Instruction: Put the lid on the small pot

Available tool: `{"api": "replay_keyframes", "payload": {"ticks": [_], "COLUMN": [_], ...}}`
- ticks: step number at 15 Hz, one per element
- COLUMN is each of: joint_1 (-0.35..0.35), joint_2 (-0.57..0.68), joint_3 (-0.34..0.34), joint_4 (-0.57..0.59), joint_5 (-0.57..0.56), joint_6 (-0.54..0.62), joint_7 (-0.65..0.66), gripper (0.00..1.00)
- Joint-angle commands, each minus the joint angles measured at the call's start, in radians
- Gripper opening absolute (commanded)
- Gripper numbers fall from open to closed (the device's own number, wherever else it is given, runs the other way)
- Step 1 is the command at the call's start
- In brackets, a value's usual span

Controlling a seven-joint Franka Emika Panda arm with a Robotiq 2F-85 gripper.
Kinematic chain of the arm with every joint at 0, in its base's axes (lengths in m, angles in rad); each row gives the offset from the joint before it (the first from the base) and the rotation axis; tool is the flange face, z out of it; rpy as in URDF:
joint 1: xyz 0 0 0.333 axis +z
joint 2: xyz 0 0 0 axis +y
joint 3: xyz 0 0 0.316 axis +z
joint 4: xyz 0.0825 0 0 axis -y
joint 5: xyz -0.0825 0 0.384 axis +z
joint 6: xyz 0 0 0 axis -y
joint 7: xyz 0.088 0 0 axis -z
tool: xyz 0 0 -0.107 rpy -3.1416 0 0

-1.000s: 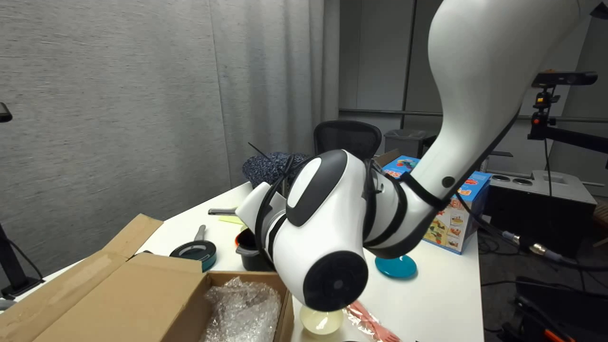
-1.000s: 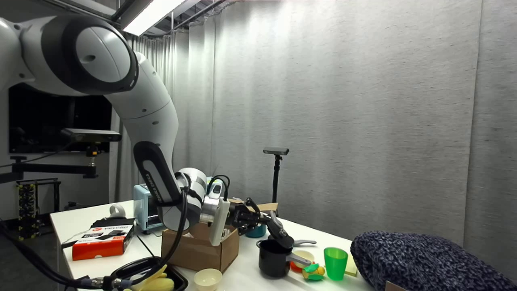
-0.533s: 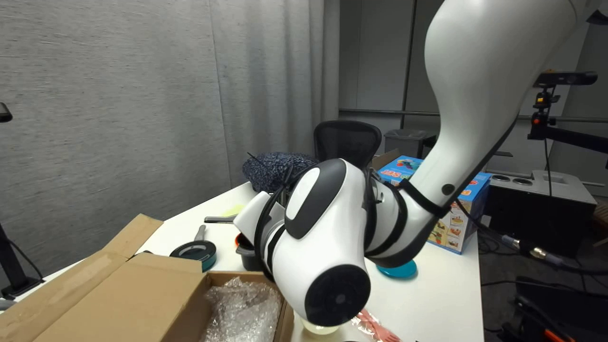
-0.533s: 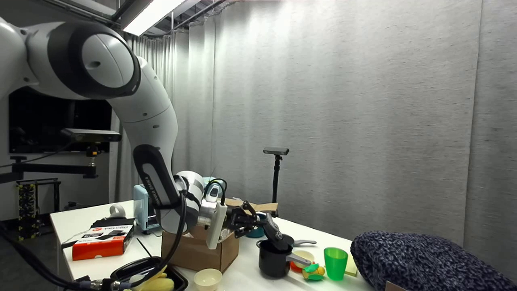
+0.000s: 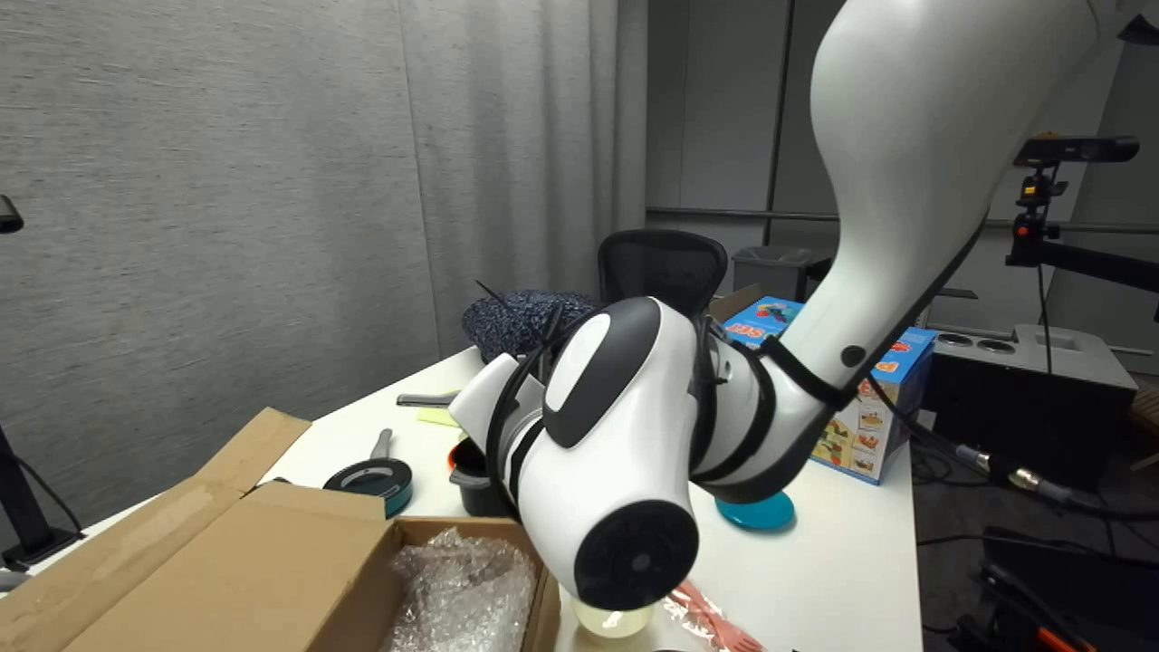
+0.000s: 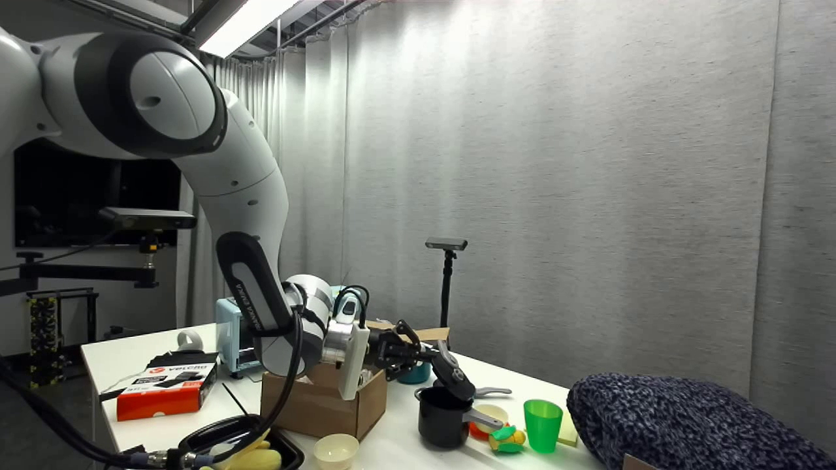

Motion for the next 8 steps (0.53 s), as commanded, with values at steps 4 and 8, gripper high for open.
{"api": "replay_keyframes", "payload": {"ticks": [4,8], "joint_1": [0.001,0.007], "joint_2": [0.012,0.031], "joint_3": [0.0,0.005], "joint_4": [-0.004,0.007], "joint_5": [-0.028,-0.039], "joint_6": [-0.054,-0.051], "joint_7": [-0.007,-0.01], "gripper": [0.02,0.02]}}
